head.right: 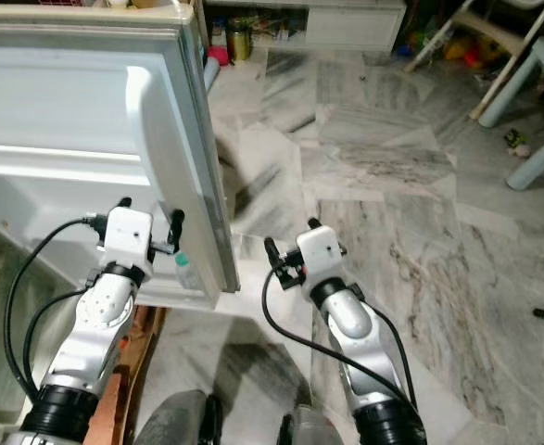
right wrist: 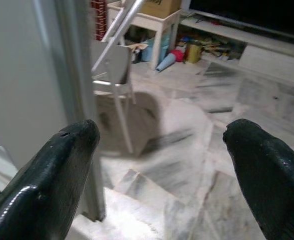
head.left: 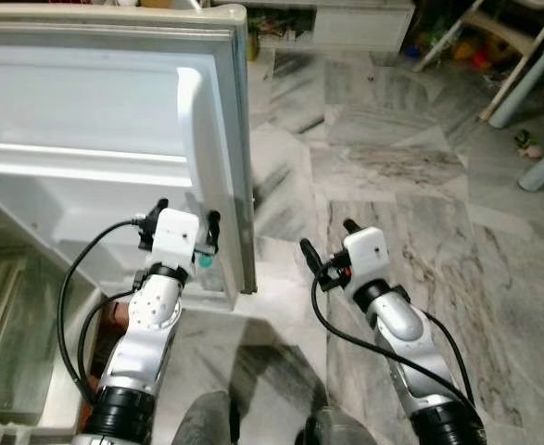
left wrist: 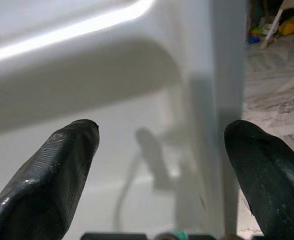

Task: Restocking fridge

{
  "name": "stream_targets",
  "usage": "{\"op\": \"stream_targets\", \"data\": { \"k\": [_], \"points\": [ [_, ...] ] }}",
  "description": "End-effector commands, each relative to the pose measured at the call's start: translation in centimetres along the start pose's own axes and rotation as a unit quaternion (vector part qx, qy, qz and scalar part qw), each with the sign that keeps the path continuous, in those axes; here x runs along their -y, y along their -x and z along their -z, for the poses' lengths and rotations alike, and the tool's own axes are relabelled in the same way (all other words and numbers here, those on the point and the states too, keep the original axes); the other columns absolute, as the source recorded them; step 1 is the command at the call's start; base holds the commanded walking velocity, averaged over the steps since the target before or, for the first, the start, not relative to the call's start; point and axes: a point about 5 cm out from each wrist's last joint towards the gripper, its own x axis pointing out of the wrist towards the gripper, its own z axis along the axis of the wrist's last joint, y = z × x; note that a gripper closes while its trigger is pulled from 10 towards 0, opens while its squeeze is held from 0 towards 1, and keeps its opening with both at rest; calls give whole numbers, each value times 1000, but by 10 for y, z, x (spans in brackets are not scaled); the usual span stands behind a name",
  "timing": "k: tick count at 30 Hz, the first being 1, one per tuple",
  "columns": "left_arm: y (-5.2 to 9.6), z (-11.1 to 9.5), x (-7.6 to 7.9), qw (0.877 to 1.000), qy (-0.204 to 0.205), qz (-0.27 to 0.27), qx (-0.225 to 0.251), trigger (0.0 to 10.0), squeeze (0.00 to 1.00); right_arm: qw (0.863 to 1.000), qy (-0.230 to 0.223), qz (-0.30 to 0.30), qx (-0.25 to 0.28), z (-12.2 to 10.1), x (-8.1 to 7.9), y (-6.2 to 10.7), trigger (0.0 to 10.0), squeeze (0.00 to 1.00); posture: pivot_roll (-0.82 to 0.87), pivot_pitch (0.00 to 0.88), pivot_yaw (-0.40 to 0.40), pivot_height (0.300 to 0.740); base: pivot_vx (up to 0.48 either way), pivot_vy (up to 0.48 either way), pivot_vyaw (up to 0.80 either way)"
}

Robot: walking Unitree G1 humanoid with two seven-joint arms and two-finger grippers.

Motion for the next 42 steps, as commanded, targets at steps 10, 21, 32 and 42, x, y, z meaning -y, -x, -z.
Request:
{"op": "stream_targets", "data": {
  "k": [10, 21, 32, 42],
  "points": [
    [50, 22, 0, 996, -28, 67, -46, 10000, 0, 1000, -1, -2, -16, 8, 3, -2, 10000, 0, 122, 104, -46, 740, 0, 0, 0],
    [39, 17, 0, 998, 36, -16, -49, 10000, 0, 999, -24, 43, -21, 15, 10, 4, 10000, 0, 64, 86, -40, 740, 0, 0, -144],
    [29, 17, -14, 998, 20, -40, -47, 10000, 0, 999, -13, 46, 1, 6, 10, -5, 10000, 0, 84, 99, -30, 740, 352, 0, -39],
    [7, 15, -8, 999, 17, -25, -42, 10000, 0, 998, -9, 59, 4, 6, 12, -2, 10000, 0, 63, 99, -21, 740, 480, 0, 0]
  ]
}}
